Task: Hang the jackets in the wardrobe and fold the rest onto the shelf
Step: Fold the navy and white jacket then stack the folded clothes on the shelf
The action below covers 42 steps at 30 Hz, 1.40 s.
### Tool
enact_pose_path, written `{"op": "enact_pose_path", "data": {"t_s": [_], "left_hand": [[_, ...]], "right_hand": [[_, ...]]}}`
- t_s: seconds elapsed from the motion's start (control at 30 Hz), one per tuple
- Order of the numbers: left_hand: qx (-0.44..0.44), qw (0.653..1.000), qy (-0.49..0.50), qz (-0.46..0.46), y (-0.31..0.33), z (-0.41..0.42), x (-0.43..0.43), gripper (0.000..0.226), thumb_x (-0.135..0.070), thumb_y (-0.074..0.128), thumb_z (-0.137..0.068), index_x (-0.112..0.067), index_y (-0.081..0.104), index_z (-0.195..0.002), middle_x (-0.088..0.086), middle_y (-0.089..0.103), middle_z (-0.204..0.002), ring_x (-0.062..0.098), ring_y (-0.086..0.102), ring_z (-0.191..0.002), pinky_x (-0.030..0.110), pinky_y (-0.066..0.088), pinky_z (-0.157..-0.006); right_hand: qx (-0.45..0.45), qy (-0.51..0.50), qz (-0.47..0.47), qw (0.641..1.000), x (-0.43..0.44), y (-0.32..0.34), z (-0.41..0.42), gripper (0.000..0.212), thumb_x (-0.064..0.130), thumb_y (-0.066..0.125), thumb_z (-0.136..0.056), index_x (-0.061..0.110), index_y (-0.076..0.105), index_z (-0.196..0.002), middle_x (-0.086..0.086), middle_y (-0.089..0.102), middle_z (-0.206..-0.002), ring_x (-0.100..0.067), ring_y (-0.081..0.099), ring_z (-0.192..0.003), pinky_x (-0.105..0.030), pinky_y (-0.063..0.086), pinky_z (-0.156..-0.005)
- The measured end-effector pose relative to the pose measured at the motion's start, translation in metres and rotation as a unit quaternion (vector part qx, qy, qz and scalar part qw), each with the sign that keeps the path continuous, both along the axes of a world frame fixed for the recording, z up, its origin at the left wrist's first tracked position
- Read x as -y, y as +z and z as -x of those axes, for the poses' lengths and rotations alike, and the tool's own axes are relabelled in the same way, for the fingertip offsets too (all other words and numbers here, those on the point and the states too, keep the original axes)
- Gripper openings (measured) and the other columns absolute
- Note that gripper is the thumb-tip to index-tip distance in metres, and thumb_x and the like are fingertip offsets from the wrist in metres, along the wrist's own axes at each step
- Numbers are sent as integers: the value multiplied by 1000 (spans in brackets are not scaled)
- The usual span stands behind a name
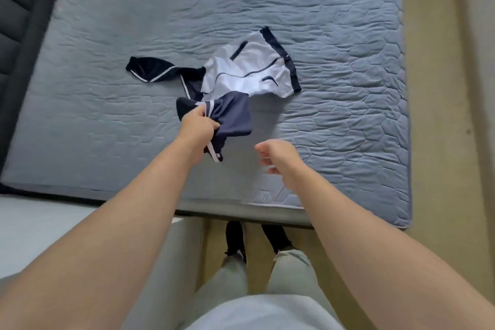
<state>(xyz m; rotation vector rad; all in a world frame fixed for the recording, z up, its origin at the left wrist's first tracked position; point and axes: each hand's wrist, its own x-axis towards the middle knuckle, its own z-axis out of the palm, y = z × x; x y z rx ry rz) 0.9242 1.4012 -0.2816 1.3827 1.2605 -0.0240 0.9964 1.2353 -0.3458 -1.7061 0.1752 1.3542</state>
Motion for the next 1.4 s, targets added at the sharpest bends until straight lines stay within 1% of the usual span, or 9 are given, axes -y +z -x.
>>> {"op": "enact_pose_path", "data": {"t_s": [0.13, 0.23, 0.33, 0.53, 0.83, 1.03, 1.17, 1.27, 1.4], "left_hand": [[79, 995, -41, 31, 68, 18, 9, 56, 20, 42, -85, -15, 71, -118, 13, 69, -96, 26, 64, -68, 30, 56, -53], [142, 983, -88, 77, 106, 33, 13, 48, 17, 48, -87, -10, 70, -119, 15, 72, -101, 31, 69, -85, 45, 57, -80], [195, 964, -121, 133, 132, 45, 9, 30, 4, 55, -93, -5, 68, -119, 15, 73, -101, 28, 71, -86, 37, 60, -76], [143, 987, -31, 66, 140, 73, -4, 22, -21, 49, -96, -11, 68, -91, 6, 69, -78, 18, 67, -61, 33, 55, -61], [68, 932, 138, 329, 82, 121, -24, 95, -74, 42, -93, 15, 50, -127, 37, 66, -113, 49, 70, -93, 50, 60, -67], [139, 903, 229, 334, 69, 112, -11, 30, -24, 53, -103, -3, 58, -123, 12, 53, -128, 41, 55, -126, 48, 57, -91], [158, 906, 285, 271, 75, 101, -19, 20, -6, 36, -104, -3, 55, -106, 14, 60, -114, 28, 60, -98, 32, 59, -57], [171, 927, 252, 218, 95, 89, -32, 36, 11, 38, -93, -2, 58, -120, 20, 58, -119, 34, 61, -102, 44, 56, -88], [213, 941, 222, 143, 128, 75, -32, 29, 8, 37, -91, -7, 62, -88, 13, 57, -88, 25, 54, -72, 36, 53, -72]], "right_hand": [[-12, -82, -20, 996, -16, 47, 4, 44, 53, 46, -99, 16, 67, -104, -4, 61, -94, -18, 51, -71, -30, 39, -61], [-75, -124, -84, 986, -26, 77, 8, 59, 72, 46, -91, 22, 66, -116, 1, 67, -112, -17, 60, -88, -34, 47, -77], [-166, -111, -198, 960, -38, 110, 16, 48, 52, 50, -99, 13, 68, -121, -8, 70, -117, -25, 65, -106, -35, 49, -97], [42, -112, -144, 982, -57, 171, 32, 25, -5, 47, -87, 1, 69, -96, -13, 63, -84, -26, 59, -72, -37, 48, -71], [205, 19, -251, 946, -66, 271, 55, 50, -15, 29, -65, 21, 62, -54, -3, 49, -55, -21, 45, -55, -25, 36, -53], [221, 63, -326, 917, -46, 332, 69, 29, -6, 37, -45, 16, 53, -56, -4, 40, -61, -18, 38, -53, -22, 25, -49], [291, 176, -186, 922, -21, 342, 67, 30, -11, 44, -53, 14, 60, -55, -4, 53, -57, -21, 51, -61, -24, 37, -56], [403, 385, 31, 830, 2, 333, 66, 25, -4, 58, -64, 19, 68, -69, 2, 64, -68, -22, 58, -72, -26, 44, -61], [339, 493, 99, 795, 11, 311, 76, 33, 5, 61, -72, 32, 77, -82, 18, 65, -69, -13, 57, -73, -25, 49, -64]]}}
